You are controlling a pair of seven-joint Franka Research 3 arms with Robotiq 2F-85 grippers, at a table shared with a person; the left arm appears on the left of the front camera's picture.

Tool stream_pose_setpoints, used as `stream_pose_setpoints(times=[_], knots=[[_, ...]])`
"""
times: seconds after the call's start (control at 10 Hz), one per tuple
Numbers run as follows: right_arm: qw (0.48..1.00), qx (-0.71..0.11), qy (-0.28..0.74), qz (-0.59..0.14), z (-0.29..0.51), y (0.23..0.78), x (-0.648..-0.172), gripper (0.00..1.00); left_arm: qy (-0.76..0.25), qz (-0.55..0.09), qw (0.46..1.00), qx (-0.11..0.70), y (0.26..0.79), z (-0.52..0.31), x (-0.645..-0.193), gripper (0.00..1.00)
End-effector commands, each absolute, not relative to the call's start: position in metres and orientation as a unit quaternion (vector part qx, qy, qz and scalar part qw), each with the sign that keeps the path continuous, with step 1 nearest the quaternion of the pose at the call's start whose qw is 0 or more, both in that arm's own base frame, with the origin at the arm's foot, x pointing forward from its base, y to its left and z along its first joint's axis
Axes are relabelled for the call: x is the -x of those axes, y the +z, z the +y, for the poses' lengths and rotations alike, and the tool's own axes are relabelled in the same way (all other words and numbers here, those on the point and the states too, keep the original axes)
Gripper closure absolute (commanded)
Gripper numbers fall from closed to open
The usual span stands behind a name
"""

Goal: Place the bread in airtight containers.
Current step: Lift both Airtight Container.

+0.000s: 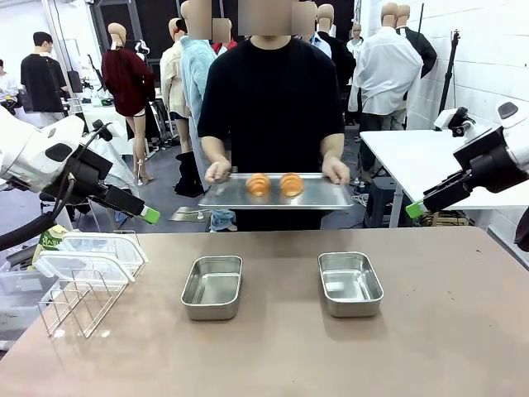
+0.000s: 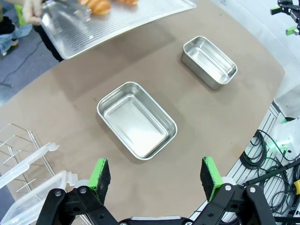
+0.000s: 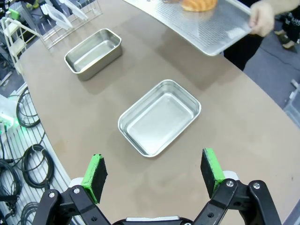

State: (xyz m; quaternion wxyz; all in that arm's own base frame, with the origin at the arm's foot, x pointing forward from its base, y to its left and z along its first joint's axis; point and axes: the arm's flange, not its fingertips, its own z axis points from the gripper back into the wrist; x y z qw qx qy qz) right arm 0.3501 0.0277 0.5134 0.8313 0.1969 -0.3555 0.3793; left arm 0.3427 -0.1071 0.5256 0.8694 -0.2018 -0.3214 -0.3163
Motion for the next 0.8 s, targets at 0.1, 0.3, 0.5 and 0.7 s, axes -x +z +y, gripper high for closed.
stream_pose_setpoints(times=[0.1, 0.3, 0.5, 0.7], knots=[[0.825, -0.208, 0.386, -0.356, 0.0282, 0.5123, -0.3508, 0.00, -0.318, -0.319, 0.868, 0.210, 0.5241, -0.1058, -0.3439, 0.00], [0.825, -0.208, 0.386, -0.356, 0.0282, 0.5123, -0.3508, 0.00, -0.318, -0.319, 0.868, 0.210, 0.5241, -0.1058, -0.3439, 0.00], [0.825, -0.208, 0.386, -0.356, 0.0282, 0.5123, -0.3508, 0.00, -0.318, -0.319, 0.868, 0.210, 0.5241, -0.1058, -0.3439, 0.00], [0.825, -0.208, 0.386, -0.356, 0.0282, 0.5123, -0.3508, 0.00, -0.318, -0.319, 0.868, 0.210, 0.5241, -0.1058, -0.3439, 0.00]])
